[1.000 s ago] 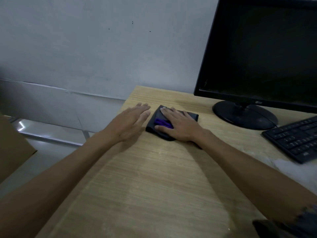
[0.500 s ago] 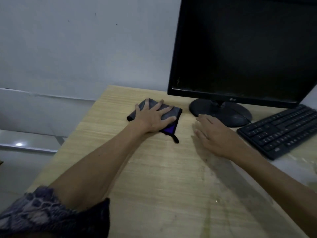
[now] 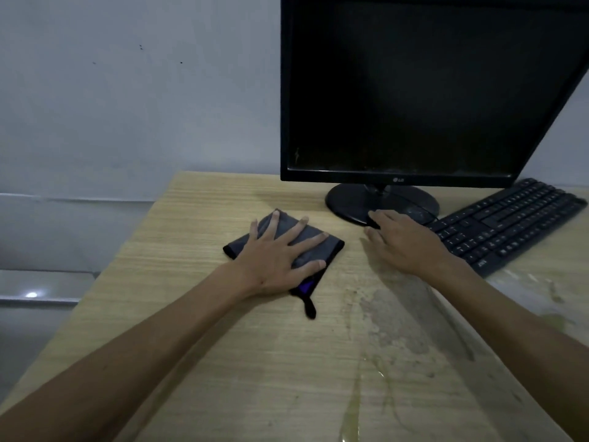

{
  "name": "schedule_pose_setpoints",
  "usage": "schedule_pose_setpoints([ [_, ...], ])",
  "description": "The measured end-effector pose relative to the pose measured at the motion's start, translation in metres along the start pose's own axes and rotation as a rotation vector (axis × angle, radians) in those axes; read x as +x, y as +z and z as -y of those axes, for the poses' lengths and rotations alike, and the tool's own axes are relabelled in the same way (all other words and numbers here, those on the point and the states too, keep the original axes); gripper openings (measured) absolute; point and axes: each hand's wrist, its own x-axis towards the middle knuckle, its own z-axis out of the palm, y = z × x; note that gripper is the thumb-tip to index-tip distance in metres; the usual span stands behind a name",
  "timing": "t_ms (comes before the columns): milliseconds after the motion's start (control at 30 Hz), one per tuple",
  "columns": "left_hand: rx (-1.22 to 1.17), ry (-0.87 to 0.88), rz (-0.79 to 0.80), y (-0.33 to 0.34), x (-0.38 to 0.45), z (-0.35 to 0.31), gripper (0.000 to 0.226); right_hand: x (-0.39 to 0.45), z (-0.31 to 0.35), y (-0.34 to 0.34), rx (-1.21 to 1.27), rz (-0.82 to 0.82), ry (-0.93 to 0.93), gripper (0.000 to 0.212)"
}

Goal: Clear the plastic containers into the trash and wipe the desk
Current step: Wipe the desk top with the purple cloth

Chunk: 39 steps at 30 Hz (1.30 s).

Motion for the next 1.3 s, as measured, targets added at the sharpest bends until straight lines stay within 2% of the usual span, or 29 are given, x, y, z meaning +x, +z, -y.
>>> schedule_pose_setpoints([
  [133, 0.021, -0.085, 0.016, -0.008, 0.034, -0.008, 0.067, 0.007, -0.013, -0.004, -0.044, 0.032, -0.032, 0.053],
  [233, 0.011, -0.2, 0.014, -0.015, 0.07, -0.017, 0.072, 0.007, -0.021, -0.008, -0.053, 0.034, -0.056, 0.05],
  [333, -0.019, -0.232, 0.009, -0.015, 0.086, -0.022, 0.077, 0.006, -0.023, -0.006, -0.058, 0.032, -0.068, 0.05],
  [500, -0.001, -0.15, 0.055, -0.017, 0.063, -0.013, 0.07, 0.006, -0.019, -0.006, -0.056, 0.054, -0.059, 0.052],
  [767, 0.041, 0.12, 0.117, -0.007, -0.046, -0.02, 0.07, 0.01, -0.022, -0.007, -0.049, 0.109, -0.053, 0.052],
  [900, 0.0, 0.03, 0.119, -0.015, -0.016, -0.012, 0.067, 0.011, -0.021, -0.009, -0.049, 0.125, -0.033, 0.053],
  [1000, -0.01, -0.16, 0.066, -0.018, 0.023, -0.003, 0.067, 0.009, -0.02, -0.006, -0.03, 0.139, -0.031, 0.054],
  [1100, -0.032, -0.306, 0.089, -0.021, 0.044, -0.006, 0.066, 0.011, -0.022, -0.005, -0.011, 0.146, -0.017, 0.055],
  [1167, -0.013, -0.306, 0.12, -0.021, 0.039, -0.015, 0.065, 0.011, -0.022, -0.006, -0.006, 0.156, -0.008, 0.055],
  [1300, 0.055, -0.188, 0.174, -0.018, -0.006, -0.031, 0.065, 0.011, -0.022, -0.002, -0.011, 0.155, 0.003, 0.056],
])
